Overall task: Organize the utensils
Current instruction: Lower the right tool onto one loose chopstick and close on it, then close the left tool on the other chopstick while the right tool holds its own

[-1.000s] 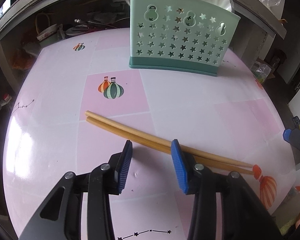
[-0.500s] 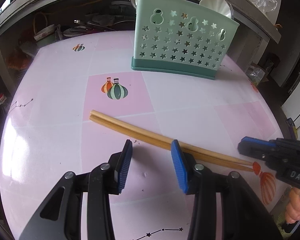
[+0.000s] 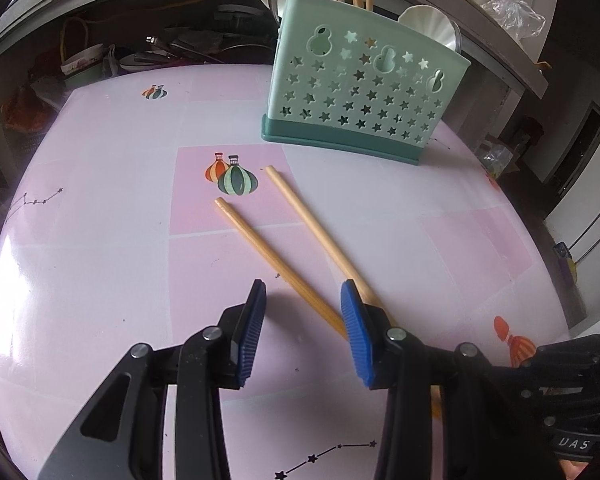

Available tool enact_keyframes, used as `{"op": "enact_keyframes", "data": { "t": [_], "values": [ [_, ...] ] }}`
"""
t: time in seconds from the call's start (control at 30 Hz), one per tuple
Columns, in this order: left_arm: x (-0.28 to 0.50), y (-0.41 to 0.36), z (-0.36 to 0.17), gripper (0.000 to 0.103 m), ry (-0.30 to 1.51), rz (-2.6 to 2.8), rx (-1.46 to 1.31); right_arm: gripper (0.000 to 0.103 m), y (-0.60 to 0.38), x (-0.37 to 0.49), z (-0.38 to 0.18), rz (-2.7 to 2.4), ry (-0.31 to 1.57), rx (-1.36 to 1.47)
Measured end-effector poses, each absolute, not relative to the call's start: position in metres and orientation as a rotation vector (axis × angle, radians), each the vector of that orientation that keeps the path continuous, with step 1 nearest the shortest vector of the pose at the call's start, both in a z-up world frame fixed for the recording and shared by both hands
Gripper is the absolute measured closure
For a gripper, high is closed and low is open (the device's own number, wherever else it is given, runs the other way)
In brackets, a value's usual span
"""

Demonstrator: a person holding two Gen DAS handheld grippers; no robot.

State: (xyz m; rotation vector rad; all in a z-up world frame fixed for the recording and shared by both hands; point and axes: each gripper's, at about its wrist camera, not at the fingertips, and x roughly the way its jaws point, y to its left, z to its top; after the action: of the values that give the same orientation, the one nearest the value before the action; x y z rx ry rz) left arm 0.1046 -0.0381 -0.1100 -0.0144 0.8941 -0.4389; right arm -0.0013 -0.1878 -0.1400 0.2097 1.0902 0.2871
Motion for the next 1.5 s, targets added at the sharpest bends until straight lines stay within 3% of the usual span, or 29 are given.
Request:
{"op": "enact_keyframes", "data": {
  "t": [0.23,0.5,0.93,1.13,1.5],
  "values": [
    [0.094,-0.033,-0.113,0.066,0.855,-0.370,0.112,0.094,-0.187,0.006,-0.132,0.239,1.076,0.186],
    [0.097,-0.016,-0.110,0.066,0.897,-0.397,-0.010,0.088,-0.176,0.021,-0.124,0.260,1.045,0.178],
    [0.112,-0.014,-0.109,0.066,0.916,-0.406,-0.035,0.087,-0.152,0.041,-0.131,0.280,1.068,0.049],
    [0.117,-0.018,-0.108,0.066,0.943,-0.430,-0.049,0.098,-0.149,0.048,-0.131,0.256,1.050,-0.007],
    [0.105,-0.056,-0.108,0.063,0.961,-0.443,0.087,0.098,-0.189,0.049,-0.130,0.152,1.024,0.060]
  ]
}}
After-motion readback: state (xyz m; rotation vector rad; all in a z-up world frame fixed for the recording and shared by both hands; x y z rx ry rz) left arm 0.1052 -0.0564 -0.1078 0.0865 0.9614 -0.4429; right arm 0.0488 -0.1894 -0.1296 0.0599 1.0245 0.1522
